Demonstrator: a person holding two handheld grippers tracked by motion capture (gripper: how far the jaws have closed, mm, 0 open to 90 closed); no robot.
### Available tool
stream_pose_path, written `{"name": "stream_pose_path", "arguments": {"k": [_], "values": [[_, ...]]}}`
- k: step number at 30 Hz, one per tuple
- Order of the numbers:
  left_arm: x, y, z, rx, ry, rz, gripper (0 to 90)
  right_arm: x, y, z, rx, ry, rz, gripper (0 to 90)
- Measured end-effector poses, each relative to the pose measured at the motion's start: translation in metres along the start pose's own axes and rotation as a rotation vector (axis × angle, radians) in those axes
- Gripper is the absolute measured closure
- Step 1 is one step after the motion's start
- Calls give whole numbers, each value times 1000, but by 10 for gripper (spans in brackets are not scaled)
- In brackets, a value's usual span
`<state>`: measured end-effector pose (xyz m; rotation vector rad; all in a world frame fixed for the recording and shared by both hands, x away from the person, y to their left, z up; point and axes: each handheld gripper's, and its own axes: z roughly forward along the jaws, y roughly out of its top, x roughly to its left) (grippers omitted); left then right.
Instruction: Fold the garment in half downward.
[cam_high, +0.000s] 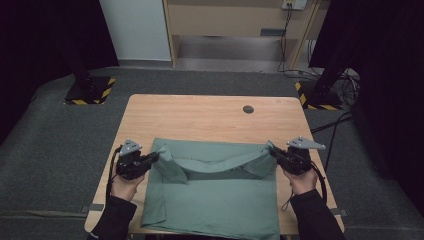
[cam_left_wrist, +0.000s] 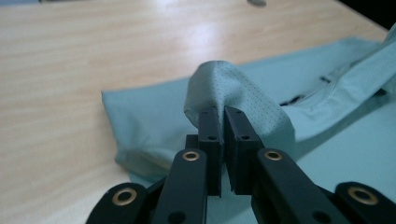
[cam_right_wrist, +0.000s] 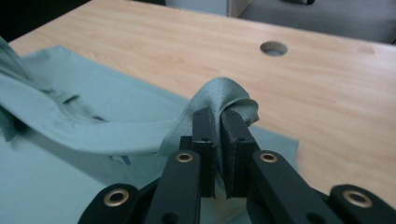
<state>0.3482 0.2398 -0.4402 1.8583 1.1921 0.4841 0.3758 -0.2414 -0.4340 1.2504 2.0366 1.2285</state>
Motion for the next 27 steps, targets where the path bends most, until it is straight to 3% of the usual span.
{"name": "stream_pose_path", "arguments": {"k": [6,10,18,22,27], "values": [[-2,-29,-2,61,13,-31,853,6,-32,-8,43,12,23,853],[-3,-49,-3,100,9,-59,850,6,-56,-10,100,11,44,849],[-4,-80,8,180,5,-88,842,6,-92,-9,165,21,78,836],[1,-81,10,188,21,-95,796,6,-98,-9,169,37,87,757],[9,-65,7,147,51,-104,655,3,-87,-14,109,41,96,606]]}}
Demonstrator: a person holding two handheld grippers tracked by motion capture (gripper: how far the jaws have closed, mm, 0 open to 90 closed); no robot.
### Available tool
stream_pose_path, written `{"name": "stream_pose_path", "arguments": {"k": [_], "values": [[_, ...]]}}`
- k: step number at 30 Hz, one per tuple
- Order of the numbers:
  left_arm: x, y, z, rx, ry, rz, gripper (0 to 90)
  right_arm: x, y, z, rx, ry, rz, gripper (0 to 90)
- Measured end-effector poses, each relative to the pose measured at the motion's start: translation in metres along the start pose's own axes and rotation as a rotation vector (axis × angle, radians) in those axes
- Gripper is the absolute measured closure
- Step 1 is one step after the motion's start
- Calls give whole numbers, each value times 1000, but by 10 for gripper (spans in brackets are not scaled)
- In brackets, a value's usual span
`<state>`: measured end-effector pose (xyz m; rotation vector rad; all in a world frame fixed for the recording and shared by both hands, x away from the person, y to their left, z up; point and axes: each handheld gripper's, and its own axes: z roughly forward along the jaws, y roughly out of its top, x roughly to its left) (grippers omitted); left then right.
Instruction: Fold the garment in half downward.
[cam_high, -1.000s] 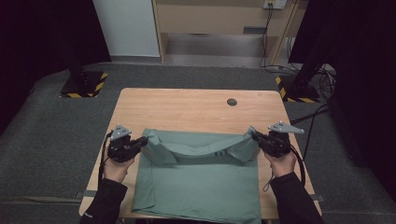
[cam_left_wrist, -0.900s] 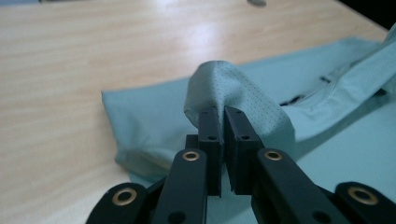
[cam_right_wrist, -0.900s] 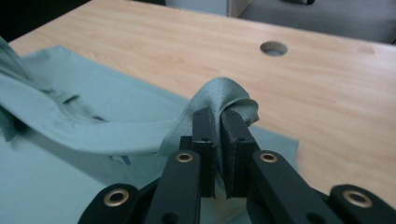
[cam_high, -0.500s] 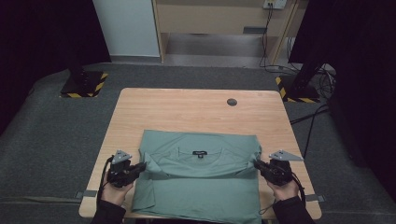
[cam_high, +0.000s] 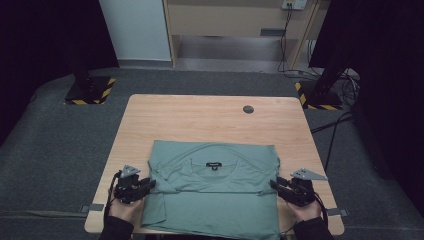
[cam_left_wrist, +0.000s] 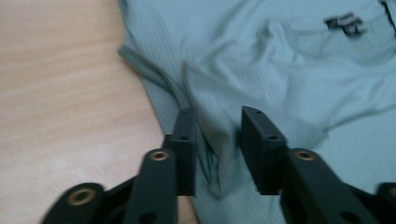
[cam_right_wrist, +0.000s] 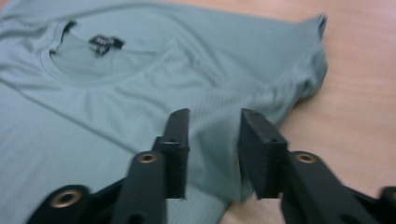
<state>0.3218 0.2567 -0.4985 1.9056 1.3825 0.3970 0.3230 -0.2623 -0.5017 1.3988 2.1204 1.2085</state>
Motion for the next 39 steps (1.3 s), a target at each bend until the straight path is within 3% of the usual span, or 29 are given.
{"name": "stream_pose_path", "arguments": {"k": [5,9,13,16,20,24,28,34,39], "values": [[2,18,2,-35,4,-23,527,4,19,4,-41,-12,-20,445],[-3,30,14,-49,-5,2,463,9,34,19,-35,-33,-41,349],[-10,36,34,-6,15,59,435,10,37,37,7,-50,-39,340],[-13,35,46,40,35,101,426,9,31,47,84,-58,-41,375],[-12,31,55,69,51,121,426,11,20,51,127,-25,-45,365],[-10,29,57,86,70,145,425,15,15,58,176,-49,-73,347],[-12,28,60,93,88,164,414,16,14,62,185,-69,-107,354],[-11,29,62,90,86,147,415,14,15,67,191,-101,-173,364],[-10,30,67,68,92,131,413,2,18,74,148,-103,-169,372]]}}
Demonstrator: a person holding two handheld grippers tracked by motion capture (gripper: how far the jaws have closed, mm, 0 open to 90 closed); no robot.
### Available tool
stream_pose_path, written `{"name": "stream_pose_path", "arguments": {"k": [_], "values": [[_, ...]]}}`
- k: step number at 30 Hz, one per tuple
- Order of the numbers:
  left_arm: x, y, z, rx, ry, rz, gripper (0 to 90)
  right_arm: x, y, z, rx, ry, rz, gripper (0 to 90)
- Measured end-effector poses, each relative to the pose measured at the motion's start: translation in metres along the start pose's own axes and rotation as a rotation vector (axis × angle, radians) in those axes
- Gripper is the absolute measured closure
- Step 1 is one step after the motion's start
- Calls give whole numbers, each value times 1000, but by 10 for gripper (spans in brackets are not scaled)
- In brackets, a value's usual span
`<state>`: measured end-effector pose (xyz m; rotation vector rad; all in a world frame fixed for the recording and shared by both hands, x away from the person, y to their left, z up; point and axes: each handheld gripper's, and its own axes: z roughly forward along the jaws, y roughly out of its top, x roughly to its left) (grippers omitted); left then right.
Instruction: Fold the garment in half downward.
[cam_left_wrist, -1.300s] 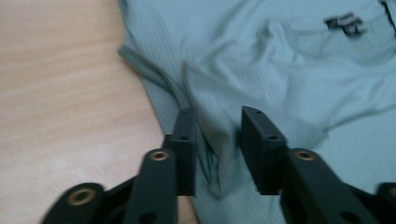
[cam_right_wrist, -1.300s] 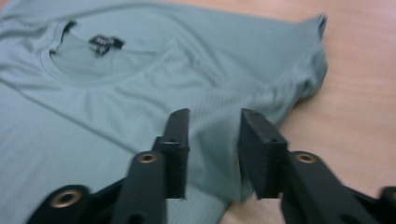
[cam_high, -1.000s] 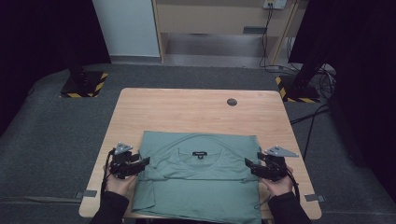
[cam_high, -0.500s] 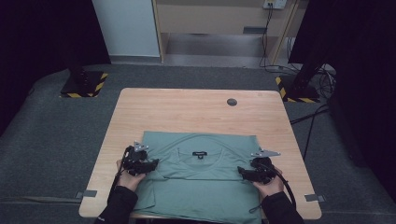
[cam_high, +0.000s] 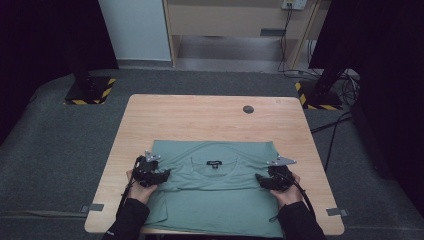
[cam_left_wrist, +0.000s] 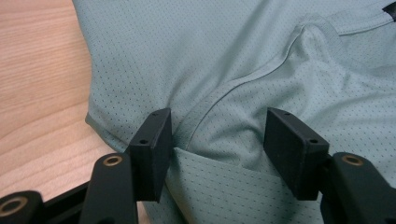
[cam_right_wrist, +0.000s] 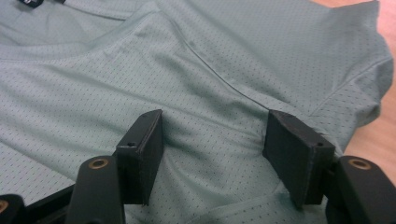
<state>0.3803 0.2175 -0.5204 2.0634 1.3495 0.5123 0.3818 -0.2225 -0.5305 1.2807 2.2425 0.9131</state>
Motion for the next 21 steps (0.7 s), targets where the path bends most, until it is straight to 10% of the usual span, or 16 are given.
{"name": "stream_pose_path", "arguments": {"k": [13,21], "values": [[-1,14,16,-32,21,-10,397,-22,3,15,-98,-22,21,360],[11,19,4,-90,-62,-93,326,-24,6,-2,-129,-33,83,297]]}}
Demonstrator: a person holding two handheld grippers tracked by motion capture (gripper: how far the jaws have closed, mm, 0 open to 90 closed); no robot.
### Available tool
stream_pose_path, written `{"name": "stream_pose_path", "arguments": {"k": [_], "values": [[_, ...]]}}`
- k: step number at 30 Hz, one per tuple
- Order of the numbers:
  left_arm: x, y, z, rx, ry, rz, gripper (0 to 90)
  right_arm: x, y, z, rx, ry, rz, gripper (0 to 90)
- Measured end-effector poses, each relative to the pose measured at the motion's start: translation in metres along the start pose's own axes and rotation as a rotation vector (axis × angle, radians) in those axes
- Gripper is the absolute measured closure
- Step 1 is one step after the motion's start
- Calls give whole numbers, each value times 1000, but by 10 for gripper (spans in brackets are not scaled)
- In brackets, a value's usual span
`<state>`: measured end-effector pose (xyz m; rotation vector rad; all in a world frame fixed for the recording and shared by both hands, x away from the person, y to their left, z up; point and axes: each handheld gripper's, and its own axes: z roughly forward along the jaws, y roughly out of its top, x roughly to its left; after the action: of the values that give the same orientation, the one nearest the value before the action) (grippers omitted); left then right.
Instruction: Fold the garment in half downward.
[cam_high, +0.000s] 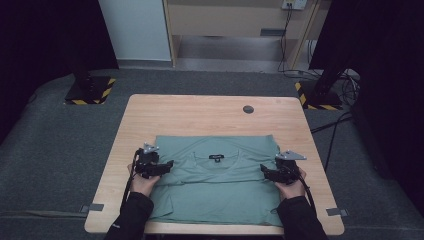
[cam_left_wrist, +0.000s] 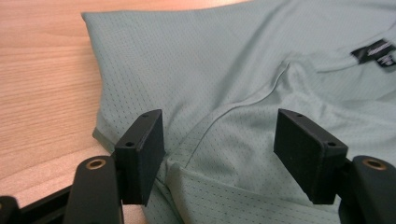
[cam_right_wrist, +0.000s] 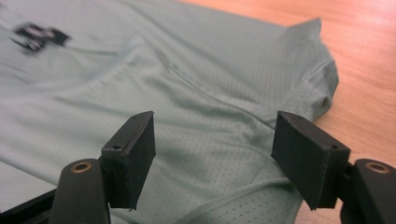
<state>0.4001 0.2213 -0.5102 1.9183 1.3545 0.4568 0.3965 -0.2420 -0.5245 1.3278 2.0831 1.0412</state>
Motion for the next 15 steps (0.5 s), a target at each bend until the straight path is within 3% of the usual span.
{"name": "stream_pose_path", "arguments": {"k": [2,8,11,15], "values": [[-1,3,-1,16,-7,13,309,2,2,-4,-23,10,14,299],[-11,13,-5,-21,-45,41,307,7,7,-13,-40,8,25,275],[-18,15,-7,-31,-50,69,301,11,15,-21,-42,-8,2,251],[-23,18,-8,-47,-64,79,300,18,29,-29,-75,13,-17,251]]}}
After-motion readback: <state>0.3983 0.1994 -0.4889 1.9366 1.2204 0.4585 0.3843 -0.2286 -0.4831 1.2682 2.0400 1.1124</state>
